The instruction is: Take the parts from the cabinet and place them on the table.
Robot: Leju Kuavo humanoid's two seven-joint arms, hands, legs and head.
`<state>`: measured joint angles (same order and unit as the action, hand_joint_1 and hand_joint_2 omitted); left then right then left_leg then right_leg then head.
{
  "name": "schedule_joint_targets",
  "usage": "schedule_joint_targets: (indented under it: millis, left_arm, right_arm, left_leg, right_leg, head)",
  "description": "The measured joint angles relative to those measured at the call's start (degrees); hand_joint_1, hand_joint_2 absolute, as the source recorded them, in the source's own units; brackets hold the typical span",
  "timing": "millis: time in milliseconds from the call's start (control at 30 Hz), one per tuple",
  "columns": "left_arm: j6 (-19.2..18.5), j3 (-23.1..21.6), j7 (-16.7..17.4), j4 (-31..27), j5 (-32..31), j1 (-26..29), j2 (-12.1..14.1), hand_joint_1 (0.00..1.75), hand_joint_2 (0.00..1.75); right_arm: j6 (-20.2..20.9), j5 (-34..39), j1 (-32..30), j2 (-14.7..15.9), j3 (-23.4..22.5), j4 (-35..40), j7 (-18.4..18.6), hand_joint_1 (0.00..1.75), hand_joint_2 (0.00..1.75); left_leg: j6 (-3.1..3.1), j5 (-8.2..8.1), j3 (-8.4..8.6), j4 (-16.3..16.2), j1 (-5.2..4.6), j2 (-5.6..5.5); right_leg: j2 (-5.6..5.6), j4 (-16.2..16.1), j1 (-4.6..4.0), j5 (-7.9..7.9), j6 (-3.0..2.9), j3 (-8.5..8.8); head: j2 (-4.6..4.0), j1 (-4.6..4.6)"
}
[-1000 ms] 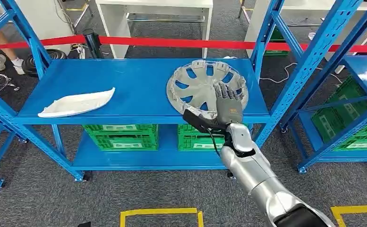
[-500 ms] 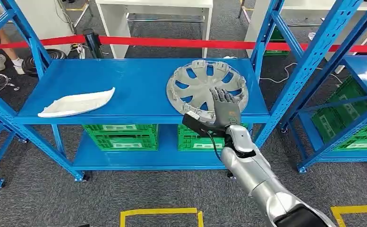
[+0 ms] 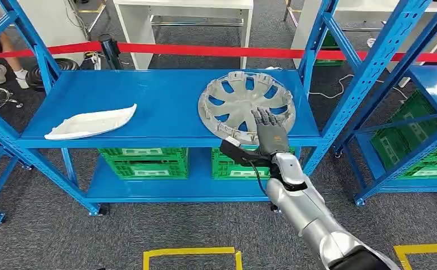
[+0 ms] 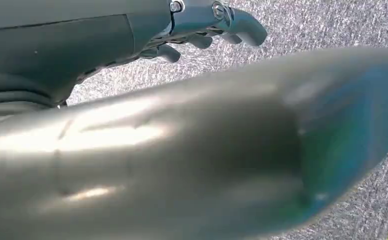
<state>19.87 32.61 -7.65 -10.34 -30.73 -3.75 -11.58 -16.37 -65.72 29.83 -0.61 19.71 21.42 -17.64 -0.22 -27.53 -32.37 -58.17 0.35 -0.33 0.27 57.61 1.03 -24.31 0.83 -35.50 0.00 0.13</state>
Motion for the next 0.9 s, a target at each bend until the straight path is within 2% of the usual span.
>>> schedule_joint_targets:
  millis: [467, 600, 633, 667, 700, 733, 800, 833, 867, 900]
  left_arm:
    - [0.0, -0.02, 0.2, 0.0, -0.07, -0.08, 0.0, 0.0, 0.0]
    - [0.0, 0.0, 0.72, 0.0, -0.02, -0.15, 0.02, 0.0, 0.0]
    - [-0.02, 0.0, 0.74, 0.0, -0.02, -0.19, 0.02, 0.0, 0.0]
    - [-0.11, 0.0, 0.81, 0.0, -0.02, -0.24, -0.04, 0.0, 0.0]
    - [-0.11, -0.02, 0.81, -0.02, -0.04, -0.32, -0.04, 0.0, 0.0]
    - [-0.17, 0.0, 0.87, -0.07, -0.04, -0.38, -0.04, 0.0, 0.0]
    - [-0.48, 0.0, 0.87, -0.07, -0.13, -0.4, -0.04, 0.0, 0.0]
    - [-0.63, 0.0, 0.9, -0.07, -0.15, -0.4, -0.04, 0.0, 0.0]
    - [-0.72, 0.0, 0.92, -0.09, -0.18, -0.41, -0.04, 0.0, 0.0]
    - [-0.81, 0.0, 0.92, -0.11, -0.24, -0.46, -0.04, 0.0, 0.0]
  right_arm:
    - [0.79, -0.31, 0.02, 0.0, -0.02, 0.0, -0.26, 0.0, 0.0]
    - [0.63, -0.13, -0.72, 0.02, -0.35, -0.07, 0.22, 0.0, 0.0]
    - [0.57, -0.11, -0.76, 0.02, -0.39, -0.07, 0.39, 0.0, 0.0]
    - [0.37, -0.02, -0.83, 0.11, -0.46, -0.07, 0.55, 0.0, 0.0]
    - [0.11, 0.04, -0.88, 0.33, -0.57, -0.07, 0.52, 0.0, 0.0]
    - [-0.02, 0.09, -0.97, 0.35, -0.61, -0.07, 0.48, 0.0, 0.0]
    - [-0.09, 0.31, -1.74, 0.53, -0.88, -0.07, 0.39, 0.0, 0.0]
    - [-0.13, 0.35, -2.19, 0.63, -0.98, -0.07, 0.35, 0.0, 0.0]
    - [-0.2, 0.35, -2.56, 0.85, -1.09, -0.07, 0.35, 0.0, 0.0]
    - [-0.37, 0.35, -2.76, 0.94, -1.2, -0.07, 0.35, 0.0, 0.0]
  left_leg:
    - [0.03, -0.01, -0.06, -0.06, -0.2, -0.01]
    - [0.92, -0.03, -0.51, -0.51, -0.75, -0.02]
    - [1.27, 0.22, -0.47, -0.15, -0.68, 0.0]
    - [1.83, 0.76, -0.21, 0.48, -0.13, 0.16]
    - [2.05, 0.92, -0.22, 0.63, -0.19, 0.21]
    - [2.2, 0.97, -0.34, 0.62, -0.2, 0.27]
    - [2.27, 0.94, -0.44, 0.59, -0.43, 0.29]
    - [2.28, 0.92, -0.5, 0.51, -0.56, 0.28]
    - [2.26, 0.9, -0.53, 0.41, -0.62, 0.23]
    - [2.2, 0.83, -0.52, 0.29, -0.66, 0.2]
  right_leg:
    - [-0.01, -0.06, 0.18, 0.12, 0.19, -0.01]
    - [-0.03, -0.34, 0.56, 0.41, 1.12, -0.07]
    - [-0.02, -0.58, 0.56, 0.57, 1.43, -0.01]
    - [-0.05, -0.25, 0.69, 0.24, 1.57, -0.13]
    - [-0.08, 1.65, 0.55, -1.4, 1.45, -0.95]
    - [-0.05, 5.41, 0.5, -3.85, 1.34, -2.62]
    - [-0.05, 15.21, 0.31, -8.31, 1.22, -6.84]
    - [-0.05, 18.17, 0.25, -9.02, 1.08, -8.11]
    - [-0.05, 17.99, 0.2, -8.39, 0.88, -7.91]
    - [-0.06, 14.98, 0.13, -6.66, 0.62, -6.29]
  head:
    - [0.0, 0.0]
    - [0.0, -0.02]
    - [0.0, -0.02]
    - [0.0, 0.02]
    - [0.0, 0.04]
    - [0.0, 0.11]
    - [0.0, 0.13]
    - [0.0, 0.13]
    - [0.0, 0.11]
    - [0.0, 0.13]
